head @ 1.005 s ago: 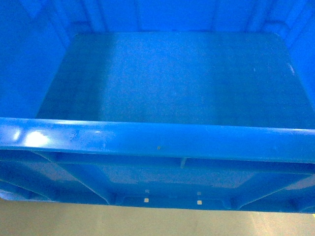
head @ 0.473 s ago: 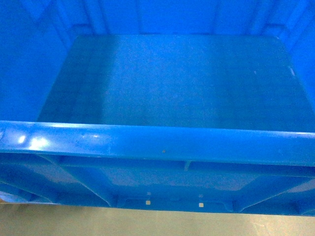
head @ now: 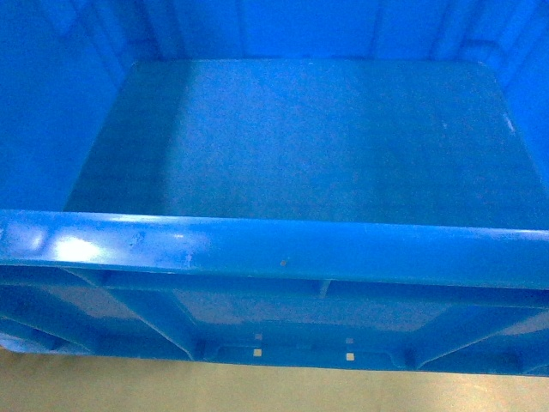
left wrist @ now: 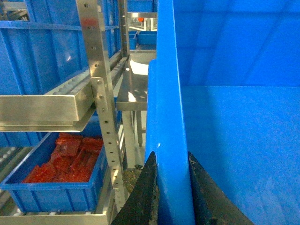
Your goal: Place box next to blue box on left shelf
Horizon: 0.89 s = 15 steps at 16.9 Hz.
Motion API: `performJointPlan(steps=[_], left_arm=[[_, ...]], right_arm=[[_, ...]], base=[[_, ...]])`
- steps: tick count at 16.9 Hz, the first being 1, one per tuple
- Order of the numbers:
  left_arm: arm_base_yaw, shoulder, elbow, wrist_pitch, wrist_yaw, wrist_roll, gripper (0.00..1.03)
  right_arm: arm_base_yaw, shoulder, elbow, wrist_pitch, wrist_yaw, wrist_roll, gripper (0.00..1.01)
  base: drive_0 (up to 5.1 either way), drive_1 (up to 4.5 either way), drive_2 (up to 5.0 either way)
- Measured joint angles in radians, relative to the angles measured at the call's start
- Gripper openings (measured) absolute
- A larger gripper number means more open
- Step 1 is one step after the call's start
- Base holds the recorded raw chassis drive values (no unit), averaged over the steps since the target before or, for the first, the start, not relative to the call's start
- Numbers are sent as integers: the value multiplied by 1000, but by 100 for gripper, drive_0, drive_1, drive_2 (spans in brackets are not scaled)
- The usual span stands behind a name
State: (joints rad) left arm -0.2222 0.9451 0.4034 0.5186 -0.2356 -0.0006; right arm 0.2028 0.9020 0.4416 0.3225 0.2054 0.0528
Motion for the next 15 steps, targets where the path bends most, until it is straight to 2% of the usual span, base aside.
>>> performJointPlan(steps=[1,15], left_arm=[[0,0,0,1,0,0,9],[0,0,0,-2,-1,0,9]], right_arm=[[0,0,0,1,0,0,20],[0,0,0,0,0,0,20]], base=[[-1,401,-402],[-457,85,392]])
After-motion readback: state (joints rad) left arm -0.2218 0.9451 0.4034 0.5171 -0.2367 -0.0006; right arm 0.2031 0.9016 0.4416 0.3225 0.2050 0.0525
